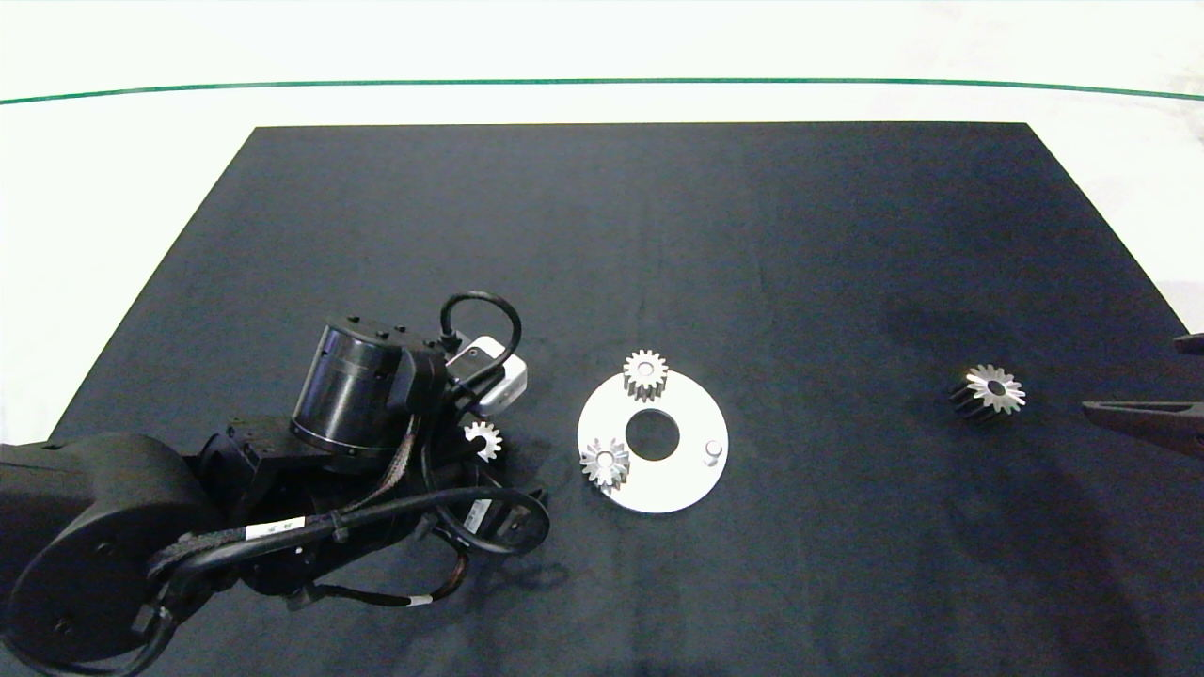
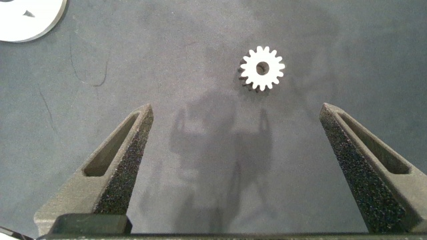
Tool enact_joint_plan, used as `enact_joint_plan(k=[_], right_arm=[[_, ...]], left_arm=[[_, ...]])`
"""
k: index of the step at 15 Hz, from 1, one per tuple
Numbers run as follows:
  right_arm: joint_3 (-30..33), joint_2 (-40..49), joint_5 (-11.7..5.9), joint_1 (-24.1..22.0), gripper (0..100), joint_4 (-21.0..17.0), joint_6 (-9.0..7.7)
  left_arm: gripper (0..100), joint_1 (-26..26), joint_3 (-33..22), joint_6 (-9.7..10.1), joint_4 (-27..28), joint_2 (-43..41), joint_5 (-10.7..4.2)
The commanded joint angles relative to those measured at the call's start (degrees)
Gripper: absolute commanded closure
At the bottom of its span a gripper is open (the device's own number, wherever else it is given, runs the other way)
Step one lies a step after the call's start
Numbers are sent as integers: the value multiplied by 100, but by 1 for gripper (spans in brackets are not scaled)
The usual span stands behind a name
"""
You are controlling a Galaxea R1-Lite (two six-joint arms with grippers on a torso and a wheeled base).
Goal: Remove an incorrectly installed larger gear and replace it with the correct smaller gear
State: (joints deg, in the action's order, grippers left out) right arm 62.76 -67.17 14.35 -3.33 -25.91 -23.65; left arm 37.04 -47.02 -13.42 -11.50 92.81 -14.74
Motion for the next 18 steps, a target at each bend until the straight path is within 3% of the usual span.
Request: enact_joint_plan(k=[1,18], right_arm=[[0,-7,7,-1,0,-11,-17],[8,-7,7,-28,0,-11,-17]], left_arm=[[0,5,-18,-3,-11,1,-12],[32,-3,-88,94,-2,141,-47]])
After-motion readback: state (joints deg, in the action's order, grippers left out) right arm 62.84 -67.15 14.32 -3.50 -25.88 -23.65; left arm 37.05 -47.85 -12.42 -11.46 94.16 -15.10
